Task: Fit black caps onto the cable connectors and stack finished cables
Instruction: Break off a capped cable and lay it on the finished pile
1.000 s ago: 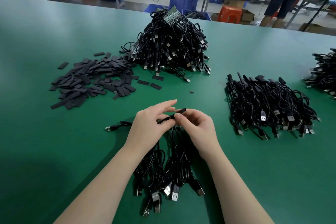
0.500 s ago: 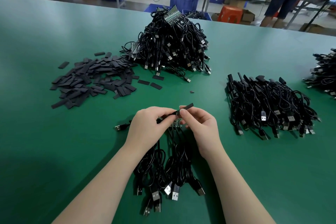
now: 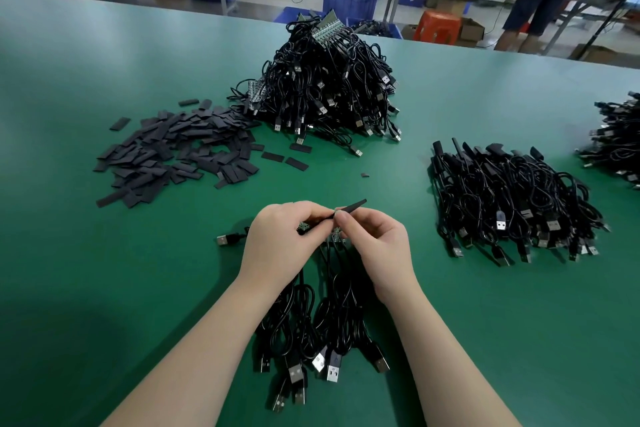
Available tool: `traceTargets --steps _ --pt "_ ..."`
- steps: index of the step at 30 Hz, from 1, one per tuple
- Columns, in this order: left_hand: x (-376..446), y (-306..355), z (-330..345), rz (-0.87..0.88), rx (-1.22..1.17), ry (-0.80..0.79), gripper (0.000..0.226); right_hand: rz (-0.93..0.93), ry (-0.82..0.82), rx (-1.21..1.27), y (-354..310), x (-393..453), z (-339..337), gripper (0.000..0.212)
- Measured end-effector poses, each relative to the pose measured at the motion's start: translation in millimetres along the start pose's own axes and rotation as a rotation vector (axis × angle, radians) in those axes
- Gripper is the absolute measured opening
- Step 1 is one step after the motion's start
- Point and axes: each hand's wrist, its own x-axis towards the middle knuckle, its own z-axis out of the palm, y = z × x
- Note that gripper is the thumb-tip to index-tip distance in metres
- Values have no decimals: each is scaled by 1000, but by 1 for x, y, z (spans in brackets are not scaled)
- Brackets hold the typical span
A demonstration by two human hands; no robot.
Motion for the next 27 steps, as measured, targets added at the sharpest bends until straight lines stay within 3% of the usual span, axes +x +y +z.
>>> traceTargets --steps 11,27 --pt "-4 3 2 71 29 130 11 14 0 43 -1 -2 5 20" --pt "-3 5 5 90 73 128 12 23 81 127 -1 -4 11 13"
